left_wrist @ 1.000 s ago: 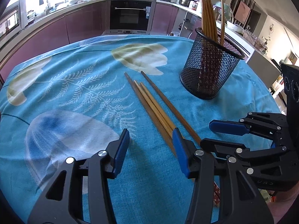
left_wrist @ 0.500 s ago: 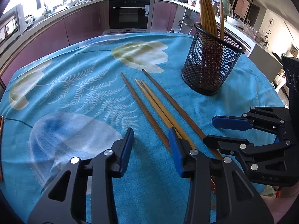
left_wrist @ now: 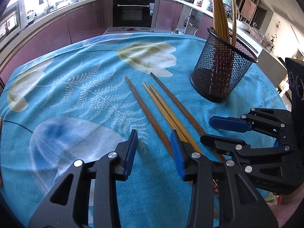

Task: Organize utensils
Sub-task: 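Withdraw both open tools from the cup back over the remaining chopsticks, then close the left tool on a chopstick while the right tool grasps another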

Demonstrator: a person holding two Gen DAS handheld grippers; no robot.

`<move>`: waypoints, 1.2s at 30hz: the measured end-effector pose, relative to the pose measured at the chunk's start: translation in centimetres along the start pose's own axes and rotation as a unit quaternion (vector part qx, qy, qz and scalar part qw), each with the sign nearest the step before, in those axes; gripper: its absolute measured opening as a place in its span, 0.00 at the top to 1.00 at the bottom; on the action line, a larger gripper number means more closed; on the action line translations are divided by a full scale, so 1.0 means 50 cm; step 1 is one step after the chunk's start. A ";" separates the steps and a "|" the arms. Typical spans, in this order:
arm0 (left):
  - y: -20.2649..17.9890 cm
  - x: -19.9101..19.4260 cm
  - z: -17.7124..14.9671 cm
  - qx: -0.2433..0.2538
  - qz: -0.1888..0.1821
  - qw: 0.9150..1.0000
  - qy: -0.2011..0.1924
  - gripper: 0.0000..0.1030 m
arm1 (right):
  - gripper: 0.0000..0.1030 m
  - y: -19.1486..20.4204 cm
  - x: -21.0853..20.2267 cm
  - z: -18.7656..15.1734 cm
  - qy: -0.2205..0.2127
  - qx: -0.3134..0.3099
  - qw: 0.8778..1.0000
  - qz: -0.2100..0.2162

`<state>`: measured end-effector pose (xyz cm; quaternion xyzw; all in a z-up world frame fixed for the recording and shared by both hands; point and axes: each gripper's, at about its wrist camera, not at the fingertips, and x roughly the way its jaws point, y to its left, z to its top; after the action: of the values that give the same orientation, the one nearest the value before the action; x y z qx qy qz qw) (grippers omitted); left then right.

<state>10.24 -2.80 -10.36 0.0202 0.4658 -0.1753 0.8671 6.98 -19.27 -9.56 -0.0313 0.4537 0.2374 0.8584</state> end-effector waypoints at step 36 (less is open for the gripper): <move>0.003 0.010 0.010 -0.009 0.015 1.000 -0.001 0.86 | 0.94 -0.017 0.010 0.011 0.003 0.017 1.000 0.006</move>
<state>10.94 -2.91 -10.50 0.0193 0.4659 -0.1586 0.8703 8.00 -19.66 -9.79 -0.0148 0.4600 0.2347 0.8562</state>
